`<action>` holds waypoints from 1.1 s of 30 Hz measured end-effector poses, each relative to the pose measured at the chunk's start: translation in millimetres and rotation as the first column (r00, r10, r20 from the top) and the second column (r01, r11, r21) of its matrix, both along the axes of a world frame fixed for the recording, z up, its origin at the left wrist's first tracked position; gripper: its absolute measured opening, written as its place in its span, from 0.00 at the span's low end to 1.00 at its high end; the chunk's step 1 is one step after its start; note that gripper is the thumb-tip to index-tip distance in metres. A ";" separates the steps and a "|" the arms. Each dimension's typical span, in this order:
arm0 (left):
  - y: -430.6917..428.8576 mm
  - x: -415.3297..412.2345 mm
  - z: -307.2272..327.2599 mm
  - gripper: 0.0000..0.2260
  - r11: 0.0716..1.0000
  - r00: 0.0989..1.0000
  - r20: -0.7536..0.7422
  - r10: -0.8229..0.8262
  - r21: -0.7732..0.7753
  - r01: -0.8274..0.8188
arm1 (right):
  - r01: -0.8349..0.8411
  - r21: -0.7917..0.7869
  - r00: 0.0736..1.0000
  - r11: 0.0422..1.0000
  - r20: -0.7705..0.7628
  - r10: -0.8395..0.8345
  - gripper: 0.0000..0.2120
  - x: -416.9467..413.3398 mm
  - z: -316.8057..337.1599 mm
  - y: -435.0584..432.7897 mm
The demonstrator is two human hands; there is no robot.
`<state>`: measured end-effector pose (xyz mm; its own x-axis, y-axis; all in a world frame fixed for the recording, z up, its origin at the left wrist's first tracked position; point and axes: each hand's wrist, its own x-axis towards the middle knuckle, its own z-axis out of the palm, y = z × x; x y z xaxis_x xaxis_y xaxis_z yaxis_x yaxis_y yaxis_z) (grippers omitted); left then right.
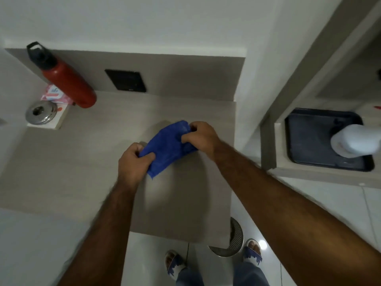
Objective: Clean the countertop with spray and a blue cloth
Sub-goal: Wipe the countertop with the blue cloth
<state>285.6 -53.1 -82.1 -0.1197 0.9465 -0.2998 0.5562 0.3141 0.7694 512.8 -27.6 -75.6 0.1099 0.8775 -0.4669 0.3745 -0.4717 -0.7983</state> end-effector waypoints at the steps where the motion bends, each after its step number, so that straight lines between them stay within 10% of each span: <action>1: 1.4 14.0 6.7 0.07 1.000 0.997 0.073 -0.015 -0.001 0.015 | 0.080 0.009 0.996 0.997 -0.035 -0.080 0.09 14.5 4.7 -9.1; 9: 19.2 168.7 48.1 0.21 0.989 0.838 0.524 -0.148 0.068 0.132 | 0.595 -0.047 0.729 0.802 -0.390 -0.563 0.14 155.1 22.4 -108.4; 14: 26.4 274.5 54.7 0.21 0.796 0.805 0.137 -0.577 0.314 0.517 | 0.792 -0.070 0.512 0.606 -0.465 -0.722 0.08 225.1 19.2 -158.2; 22: 10.1 424.7 38.9 0.20 0.319 0.453 -0.421 -0.786 0.352 0.880 | 0.806 -0.283 0.333 0.519 -0.508 -0.794 0.15 270.5 -1.1 -204.7; 33: 33.2 502.7 -24.0 0.21 0.333 0.320 -0.504 -0.803 0.067 0.941 | 0.718 -0.504 0.211 0.481 -0.500 -0.840 0.11 294.3 -29.1 -178.6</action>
<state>788.2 -19.9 -106.1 0.8178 0.5595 -0.1344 0.5609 -0.7228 0.4037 807.2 -206.2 -104.7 0.3430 0.4478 -0.8258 -0.7890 -0.3397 -0.5119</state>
